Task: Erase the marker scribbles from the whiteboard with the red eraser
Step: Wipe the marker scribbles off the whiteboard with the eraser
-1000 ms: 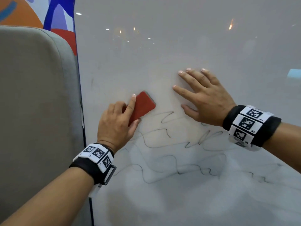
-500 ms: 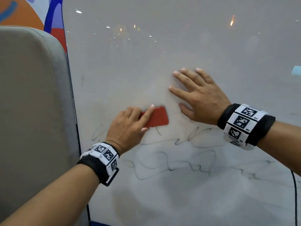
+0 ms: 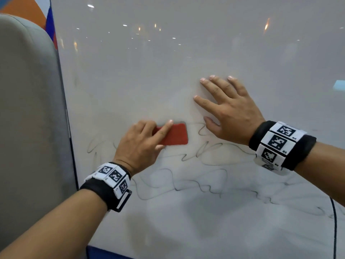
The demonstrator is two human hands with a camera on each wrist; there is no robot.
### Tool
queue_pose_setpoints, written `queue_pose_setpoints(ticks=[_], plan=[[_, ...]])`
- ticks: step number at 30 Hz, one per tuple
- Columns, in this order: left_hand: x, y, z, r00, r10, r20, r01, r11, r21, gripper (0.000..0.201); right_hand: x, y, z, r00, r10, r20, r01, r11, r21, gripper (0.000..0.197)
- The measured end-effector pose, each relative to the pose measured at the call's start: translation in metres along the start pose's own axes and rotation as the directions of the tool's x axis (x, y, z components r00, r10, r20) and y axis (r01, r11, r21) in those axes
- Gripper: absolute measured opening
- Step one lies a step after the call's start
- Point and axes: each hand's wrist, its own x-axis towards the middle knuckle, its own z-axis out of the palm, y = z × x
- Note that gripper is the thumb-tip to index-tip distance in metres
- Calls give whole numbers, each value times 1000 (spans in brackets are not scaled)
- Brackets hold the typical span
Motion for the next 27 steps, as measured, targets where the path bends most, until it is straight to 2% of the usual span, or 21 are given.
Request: queue_pose_setpoints(ticks=[1,2,3,4,5,7,8,9,10,13,15,19,21,27], plan=[[2,-1,-1,994,-112,-21,111,993,-35,73,-2,2,-1,1000,-1,-2,1,1000,1,51],[4,-1,-3,960,-277,-42,273,959,-82,73,-4,4,-2,1000,1,-3,-1,1000,3,51],[6,1,-5,900,-432,-51,424,898,-118,73,-6,6,-2,1000,5,-4,-5,1000,5,50],[8,4,-6,859,-510,-55,500,857,-126,73,-8,7,-3,1000,9,-6,-8,1000,8,50],[9,10,-6,870,-490,-60,482,869,-113,72,-9,7,-3,1000,9,-6,-9,1000,15,49],[9,23,-1,967,-246,-67,242,968,-63,68,-11,8,-3,1000,10,-8,-10,1000,22,49],[10,28,2,993,-108,-55,106,993,-45,67,-11,9,-4,1000,9,-8,-9,1000,16,48],[12,30,3,999,-26,-40,25,999,-37,67,-11,10,-4,1000,10,-8,-10,1000,7,48],[14,30,4,999,-11,-40,10,999,-32,69,-12,10,-5,1000,17,-13,-17,1000,-5,47],[25,29,4,973,-211,-91,203,975,-90,69,-14,10,-5,998,52,-19,-52,998,-18,48],[29,31,4,958,-268,-104,258,961,-97,69,-18,13,-5,998,56,3,-56,998,-34,50],[34,27,5,991,-95,-90,92,995,-36,70,-30,12,-6,995,75,68,-71,996,-57,58],[37,23,4,996,-50,-76,48,998,-30,72,-33,13,-6,991,68,111,-61,996,-69,61],[38,29,3,994,-104,-45,102,994,-45,77,-34,9,-5,984,98,147,-86,993,-81,69]])
